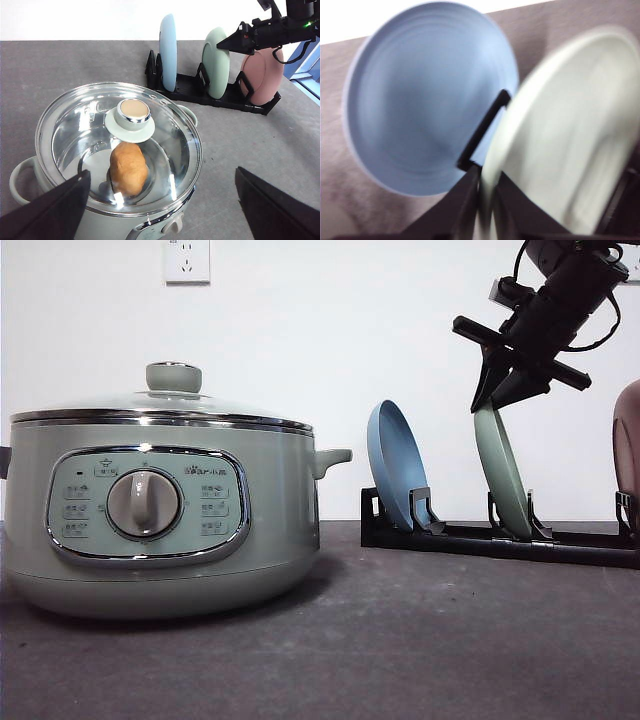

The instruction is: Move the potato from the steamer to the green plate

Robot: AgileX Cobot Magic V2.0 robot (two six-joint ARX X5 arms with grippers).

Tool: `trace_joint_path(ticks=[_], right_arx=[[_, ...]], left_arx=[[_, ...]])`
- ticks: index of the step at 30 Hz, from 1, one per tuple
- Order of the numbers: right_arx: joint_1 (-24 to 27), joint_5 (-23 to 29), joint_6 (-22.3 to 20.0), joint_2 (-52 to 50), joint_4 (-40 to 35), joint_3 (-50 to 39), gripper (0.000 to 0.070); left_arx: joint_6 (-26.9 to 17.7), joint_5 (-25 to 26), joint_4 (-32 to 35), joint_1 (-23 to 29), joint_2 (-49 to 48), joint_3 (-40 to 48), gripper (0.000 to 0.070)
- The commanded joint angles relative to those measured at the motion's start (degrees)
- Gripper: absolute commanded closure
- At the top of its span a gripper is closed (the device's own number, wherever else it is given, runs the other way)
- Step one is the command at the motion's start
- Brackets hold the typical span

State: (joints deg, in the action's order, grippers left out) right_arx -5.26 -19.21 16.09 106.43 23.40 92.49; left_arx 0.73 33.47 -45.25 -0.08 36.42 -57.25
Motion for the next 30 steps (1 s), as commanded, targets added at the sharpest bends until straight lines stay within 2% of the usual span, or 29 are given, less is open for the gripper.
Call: trace_joint_path(ticks=[1,6,16,23,26,30], right_arx=[[-0.2,-0.3,0.2,0.6,-0.7,1.4,0.0693],[-0.2,-1.1,1.8,0.3,-0.7,1.4,0.0693],[-0.5,-2.2,1.9,-5.6,-2.6,1.4,0.0693],[-1.3,-6.6,1.8,-12.6,-2.6,1.4,0.0693],[-2.2,-7.9,0.2,-15.8,-0.3,1.4,0.0693],[-4.4,-7.8,-4.8,-20.5,6.3,1.4,0.0694]], left_arx=[[-0.7,0.6,0.4,0.0,0.3,-1.3,0.0108],[-0.7,0.6,0.5,0.0,0.3,-1.3,0.0108],[-0.7,0.6,0.4,0.0,0.3,-1.3,0.0108],[-0.7,0.6,0.5,0.0,0.3,-1.3,0.0108],[-0.8,0.6,0.5,0.0,0.3,-1.3,0.0108],[-0.8,0.6,0.6,0.0,0.3,-1.3,0.0108]])
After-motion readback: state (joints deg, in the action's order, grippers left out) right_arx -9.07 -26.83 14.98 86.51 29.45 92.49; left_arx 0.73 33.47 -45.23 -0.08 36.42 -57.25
